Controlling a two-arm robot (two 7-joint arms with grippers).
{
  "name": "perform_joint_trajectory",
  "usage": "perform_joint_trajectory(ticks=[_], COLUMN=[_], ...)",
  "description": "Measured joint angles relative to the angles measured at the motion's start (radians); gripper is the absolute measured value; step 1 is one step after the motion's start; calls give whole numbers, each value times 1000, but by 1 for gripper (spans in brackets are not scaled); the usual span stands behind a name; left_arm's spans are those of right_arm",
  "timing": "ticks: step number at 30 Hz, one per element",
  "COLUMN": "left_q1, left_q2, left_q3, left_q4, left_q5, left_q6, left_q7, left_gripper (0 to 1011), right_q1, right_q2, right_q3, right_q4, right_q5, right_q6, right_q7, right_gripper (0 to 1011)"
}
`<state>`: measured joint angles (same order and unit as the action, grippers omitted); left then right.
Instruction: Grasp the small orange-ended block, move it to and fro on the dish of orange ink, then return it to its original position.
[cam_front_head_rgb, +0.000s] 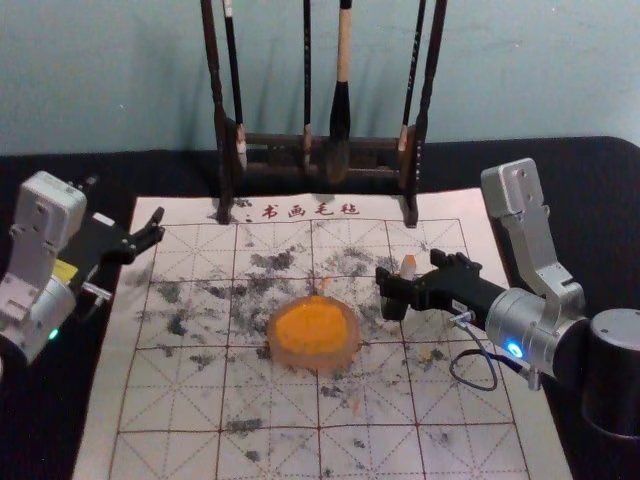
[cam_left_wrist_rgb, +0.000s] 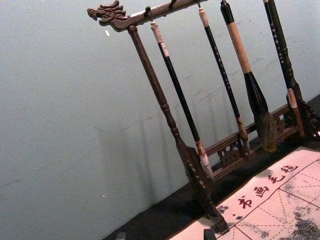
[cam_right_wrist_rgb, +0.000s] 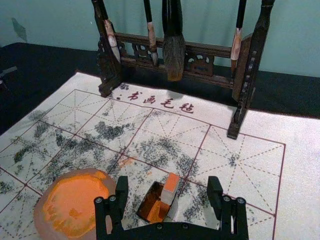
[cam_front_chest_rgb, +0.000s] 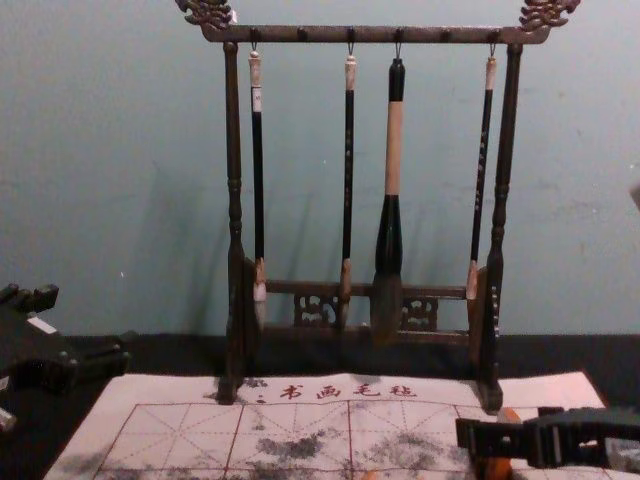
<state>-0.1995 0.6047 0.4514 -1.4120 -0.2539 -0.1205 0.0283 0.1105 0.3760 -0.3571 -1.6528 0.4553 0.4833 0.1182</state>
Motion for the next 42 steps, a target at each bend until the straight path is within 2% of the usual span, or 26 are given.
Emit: perform_joint_trajectory(ticks=[2, 6, 10, 11, 14, 17, 25, 28, 29, 32, 42], left_q1=[0, 0, 0, 0, 0, 0, 0, 0, 0, 0, 0], left_q2=[0, 0, 0, 0, 0, 0, 0, 0, 0, 0, 0], left_q3=[0, 0, 0, 0, 0, 0, 0, 0, 0, 0, 0], left_q4=[0, 0, 0, 0, 0, 0, 0, 0, 0, 0, 0], left_q5=[0, 0, 0, 0, 0, 0, 0, 0, 0, 0, 0], left_q6=[0, 0, 0, 0, 0, 0, 0, 0, 0, 0, 0], left_q7=[0, 0, 0, 0, 0, 0, 0, 0, 0, 0, 0], left_gripper=[1001, 1001, 1001, 1001, 1001, 1001, 1001, 1001, 1001, 1001, 1001], right_q1=[0, 0, 1, 1, 1, 1, 1, 1, 1, 1, 1], right_q2=[0, 0, 1, 1, 1, 1, 1, 1, 1, 1, 1], right_q3=[0, 0, -1, -1, -1, -1, -1, -1, -1, -1, -1], right_q4=[0, 0, 0, 0, 0, 0, 0, 0, 0, 0, 0], right_q5=[0, 1, 1, 1, 2, 2, 2, 3, 3, 3, 3], right_q6=[0, 0, 0, 0, -1, -1, -1, -2, -2, -2, -2], right_q7=[0, 0, -1, -1, -1, -1, -1, -1, -1, -1, -1], right_gripper=[1004, 931, 814, 814, 693, 622, 348, 291, 228, 143, 126])
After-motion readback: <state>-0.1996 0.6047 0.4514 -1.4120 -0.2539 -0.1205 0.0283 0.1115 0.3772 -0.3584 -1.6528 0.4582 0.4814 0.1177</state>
